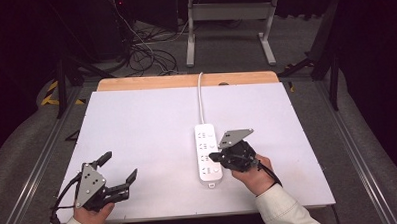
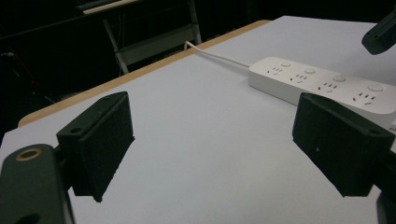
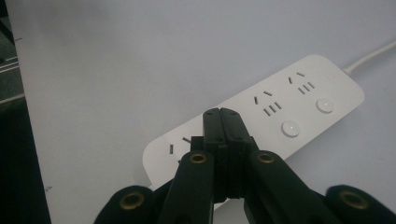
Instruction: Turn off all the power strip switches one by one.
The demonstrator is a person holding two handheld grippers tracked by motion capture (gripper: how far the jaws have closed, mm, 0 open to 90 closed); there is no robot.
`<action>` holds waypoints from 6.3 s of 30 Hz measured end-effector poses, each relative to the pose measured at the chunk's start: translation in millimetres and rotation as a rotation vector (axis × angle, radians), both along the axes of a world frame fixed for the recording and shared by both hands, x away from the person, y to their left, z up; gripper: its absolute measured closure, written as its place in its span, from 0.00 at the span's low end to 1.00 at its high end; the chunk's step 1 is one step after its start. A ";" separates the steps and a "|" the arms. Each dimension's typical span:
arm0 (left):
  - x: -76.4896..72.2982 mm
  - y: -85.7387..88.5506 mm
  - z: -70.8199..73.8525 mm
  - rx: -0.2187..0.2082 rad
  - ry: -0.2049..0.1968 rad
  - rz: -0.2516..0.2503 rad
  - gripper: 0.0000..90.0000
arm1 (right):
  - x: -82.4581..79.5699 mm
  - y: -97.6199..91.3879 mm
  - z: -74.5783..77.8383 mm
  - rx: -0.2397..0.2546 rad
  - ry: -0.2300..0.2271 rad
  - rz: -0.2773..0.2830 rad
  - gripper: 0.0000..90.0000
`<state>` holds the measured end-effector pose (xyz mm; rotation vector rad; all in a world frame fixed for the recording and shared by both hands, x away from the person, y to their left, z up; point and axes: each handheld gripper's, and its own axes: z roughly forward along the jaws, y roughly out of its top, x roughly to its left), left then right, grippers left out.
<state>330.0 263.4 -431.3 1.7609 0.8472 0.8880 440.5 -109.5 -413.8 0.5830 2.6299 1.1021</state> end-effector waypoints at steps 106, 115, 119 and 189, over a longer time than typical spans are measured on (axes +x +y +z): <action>1.3 -0.3 -1.1 -0.007 0.001 0.007 0.14 | 38.6 -1.7 -2.3 0.069 -0.036 -0.082 1.00; 1.9 -0.2 -1.4 -0.006 0.003 0.006 0.14 | 53.9 2.6 -13.7 0.040 -0.024 -0.088 1.00; 1.7 -0.1 -1.3 -0.005 0.002 0.005 0.14 | 58.3 5.0 -18.8 0.025 -0.016 -0.097 1.00; 2.1 1.2 -1.1 -0.009 0.007 0.002 0.14 | 55.0 5.5 -18.0 0.049 -0.087 -0.147 1.00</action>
